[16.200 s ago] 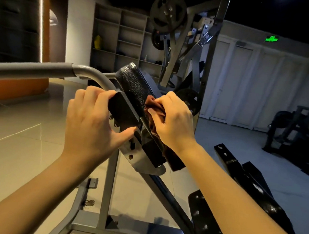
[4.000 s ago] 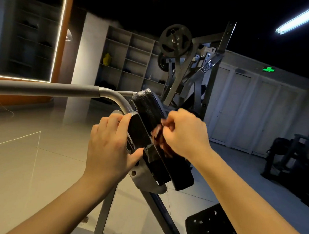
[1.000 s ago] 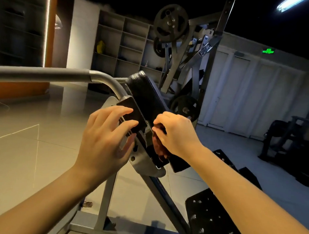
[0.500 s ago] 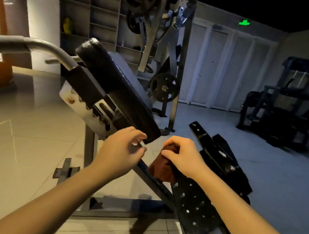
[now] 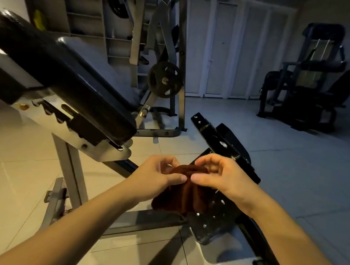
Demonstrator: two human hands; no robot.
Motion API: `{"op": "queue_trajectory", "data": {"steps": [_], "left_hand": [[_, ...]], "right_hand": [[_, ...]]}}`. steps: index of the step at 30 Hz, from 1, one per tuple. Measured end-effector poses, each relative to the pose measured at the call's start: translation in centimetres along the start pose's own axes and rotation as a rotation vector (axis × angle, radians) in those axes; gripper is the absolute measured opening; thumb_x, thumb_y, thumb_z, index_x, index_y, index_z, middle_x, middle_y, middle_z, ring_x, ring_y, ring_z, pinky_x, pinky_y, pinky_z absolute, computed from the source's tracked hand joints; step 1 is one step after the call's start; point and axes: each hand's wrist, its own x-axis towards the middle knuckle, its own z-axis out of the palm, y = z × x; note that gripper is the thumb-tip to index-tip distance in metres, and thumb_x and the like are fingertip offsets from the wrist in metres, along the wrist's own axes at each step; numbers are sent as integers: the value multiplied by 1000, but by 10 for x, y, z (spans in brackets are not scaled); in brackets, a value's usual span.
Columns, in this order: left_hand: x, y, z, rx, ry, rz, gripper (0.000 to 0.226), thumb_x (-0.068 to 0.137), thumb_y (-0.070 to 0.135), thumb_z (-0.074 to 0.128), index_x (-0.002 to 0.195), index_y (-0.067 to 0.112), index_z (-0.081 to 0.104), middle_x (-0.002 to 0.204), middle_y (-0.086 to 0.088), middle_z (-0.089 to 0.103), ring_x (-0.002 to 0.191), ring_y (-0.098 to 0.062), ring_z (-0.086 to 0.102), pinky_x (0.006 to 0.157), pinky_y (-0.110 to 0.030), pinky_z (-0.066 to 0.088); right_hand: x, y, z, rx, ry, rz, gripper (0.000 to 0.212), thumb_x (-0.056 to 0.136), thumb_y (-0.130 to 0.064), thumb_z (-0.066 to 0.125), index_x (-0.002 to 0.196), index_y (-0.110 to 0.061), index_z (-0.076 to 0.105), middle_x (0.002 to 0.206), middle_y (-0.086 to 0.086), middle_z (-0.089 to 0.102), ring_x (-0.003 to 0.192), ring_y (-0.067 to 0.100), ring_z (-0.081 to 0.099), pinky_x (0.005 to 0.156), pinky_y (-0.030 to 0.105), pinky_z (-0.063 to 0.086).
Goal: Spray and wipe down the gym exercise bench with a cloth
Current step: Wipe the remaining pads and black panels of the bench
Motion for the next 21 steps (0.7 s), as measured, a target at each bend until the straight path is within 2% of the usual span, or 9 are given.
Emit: {"op": "queue_trajectory", "data": {"steps": [4, 9, 11, 13, 15, 16, 18, 20, 21], "left_hand": [[10, 4, 12, 47, 36, 21, 20, 91, 22, 76, 101, 6, 69, 92, -8, 78, 88, -21, 76, 79, -32, 63], [17, -10, 5, -21, -194, -94, 30, 84, 28, 83, 105, 8, 73, 103, -16, 76, 101, -32, 73, 99, -52, 56], [20, -19, 2, -42, -95, -80, 23, 86, 26, 81, 101, 9, 75, 100, -14, 77, 99, -32, 73, 100, -52, 55], [19, -30, 4, 123, 137, -45, 15, 89, 28, 78, 101, 20, 74, 98, -1, 76, 98, -22, 72, 91, -40, 59], [16, -40, 9, 287, 371, 66, 21, 84, 43, 80, 98, 31, 69, 93, 10, 70, 93, -12, 67, 79, -28, 56], [15, -42, 12, 273, 370, 114, 26, 81, 51, 80, 95, 33, 68, 90, 10, 69, 89, -11, 66, 76, -30, 56], [16, -44, 20, 194, 191, 137, 37, 75, 64, 79, 94, 34, 70, 89, 9, 71, 86, -11, 69, 79, -37, 60], [24, -46, 32, 176, 52, 113, 46, 70, 66, 82, 100, 34, 71, 93, 10, 74, 89, -9, 71, 83, -39, 60], [31, -49, 37, 181, 47, 111, 44, 70, 60, 85, 102, 33, 72, 93, 11, 75, 89, -8, 71, 83, -37, 61]], "right_hand": [[-2, 13, -17, -14, 81, 37, 25, 87, -5, 77, 111, -11, 71, 96, 11, 77, 91, 20, 76, 84, 32, 63], [6, 14, -31, 139, 120, 89, 25, 91, -5, 73, 113, -15, 69, 95, 9, 78, 89, 21, 76, 71, 26, 60], [16, 18, -28, 205, 101, 147, 25, 90, -7, 73, 115, -13, 69, 102, 12, 77, 94, 25, 75, 73, 31, 60], [25, 25, -18, 250, 126, 215, 27, 89, -7, 74, 115, -11, 69, 108, 14, 76, 98, 27, 75, 74, 34, 60], [31, 30, -8, 242, 175, 255, 27, 89, -9, 76, 114, -12, 69, 107, 11, 76, 97, 24, 75, 72, 32, 60], [34, 33, -3, 223, 203, 262, 26, 88, -11, 77, 113, -14, 69, 105, 9, 76, 95, 23, 75, 70, 31, 60], [39, 38, 2, 214, 249, 274, 25, 88, -12, 78, 111, -15, 69, 101, 7, 77, 93, 21, 76, 72, 32, 61], [44, 44, 4, 255, 261, 285, 22, 90, -11, 76, 111, -12, 70, 99, 9, 78, 93, 23, 77, 78, 37, 63], [45, 47, 4, 276, 254, 288, 21, 91, -10, 74, 112, -11, 70, 99, 10, 79, 93, 24, 77, 79, 37, 63]]}}
